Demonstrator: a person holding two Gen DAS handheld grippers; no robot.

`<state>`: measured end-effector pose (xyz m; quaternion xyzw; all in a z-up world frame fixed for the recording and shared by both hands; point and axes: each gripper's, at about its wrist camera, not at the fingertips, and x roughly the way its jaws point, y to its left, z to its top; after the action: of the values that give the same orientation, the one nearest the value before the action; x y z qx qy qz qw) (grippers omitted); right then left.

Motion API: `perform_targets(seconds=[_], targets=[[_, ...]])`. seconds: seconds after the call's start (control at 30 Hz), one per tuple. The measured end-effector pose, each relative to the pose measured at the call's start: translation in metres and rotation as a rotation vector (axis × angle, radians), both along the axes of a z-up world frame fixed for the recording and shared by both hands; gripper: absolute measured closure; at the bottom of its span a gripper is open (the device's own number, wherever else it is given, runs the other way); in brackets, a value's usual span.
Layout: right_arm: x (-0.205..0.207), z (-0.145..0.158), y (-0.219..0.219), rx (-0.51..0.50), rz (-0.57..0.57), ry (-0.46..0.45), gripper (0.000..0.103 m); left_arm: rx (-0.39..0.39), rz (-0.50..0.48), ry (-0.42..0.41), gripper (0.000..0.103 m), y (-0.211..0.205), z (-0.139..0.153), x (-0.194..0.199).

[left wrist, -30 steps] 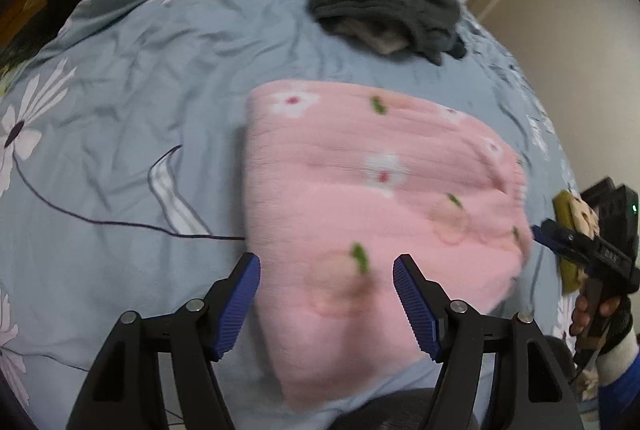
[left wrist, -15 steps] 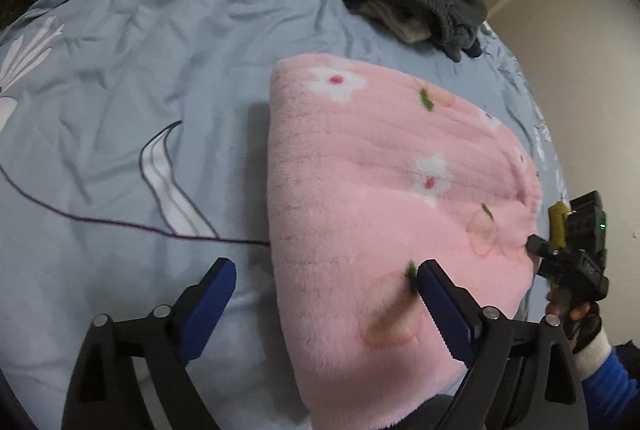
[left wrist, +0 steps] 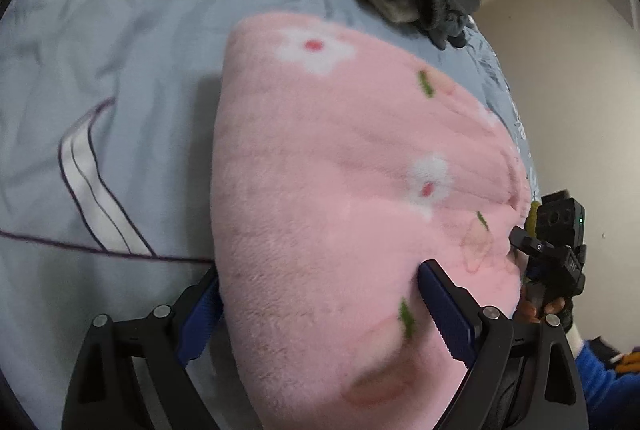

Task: Fold clothes
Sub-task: 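Grasp the folded pink fleece bundle with both grippers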

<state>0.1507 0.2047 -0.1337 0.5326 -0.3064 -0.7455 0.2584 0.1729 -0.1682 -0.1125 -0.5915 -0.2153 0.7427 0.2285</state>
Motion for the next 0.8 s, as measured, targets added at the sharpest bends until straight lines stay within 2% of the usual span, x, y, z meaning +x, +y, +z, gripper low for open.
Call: perform_targets(seconds=[0.1, 0.27, 0.37, 0.43, 0.5, 0.8], targets=[[-0.001, -0.001, 0.001, -0.017, -0.011, -0.011, 0.014, 0.041, 0.033, -0.029, 0.009, -0.004, -0.009, 0.001], [-0.004, -0.001, 0.000, -0.023, -0.020, -0.033, 0.017, 0.087, 0.067, -0.032, 0.011, -0.009, -0.009, 0.001], [-0.007, -0.002, -0.002, -0.031, -0.022, -0.042, 0.030, 0.114, 0.072, -0.021, 0.024, -0.009, -0.007, 0.002], [-0.010, -0.003, -0.004, -0.036, -0.023, -0.048, 0.035, 0.104, 0.073, -0.019, 0.027, -0.007, -0.006, 0.003], [-0.012, -0.003, -0.007, -0.048, -0.022, -0.058, 0.045, 0.094, 0.075, -0.017, 0.031, -0.006, -0.004, 0.004], [-0.013, -0.005, -0.011, -0.072, -0.085, -0.141, 0.050, 0.061, 0.114, -0.018, 0.047, -0.006, 0.008, 0.009]])
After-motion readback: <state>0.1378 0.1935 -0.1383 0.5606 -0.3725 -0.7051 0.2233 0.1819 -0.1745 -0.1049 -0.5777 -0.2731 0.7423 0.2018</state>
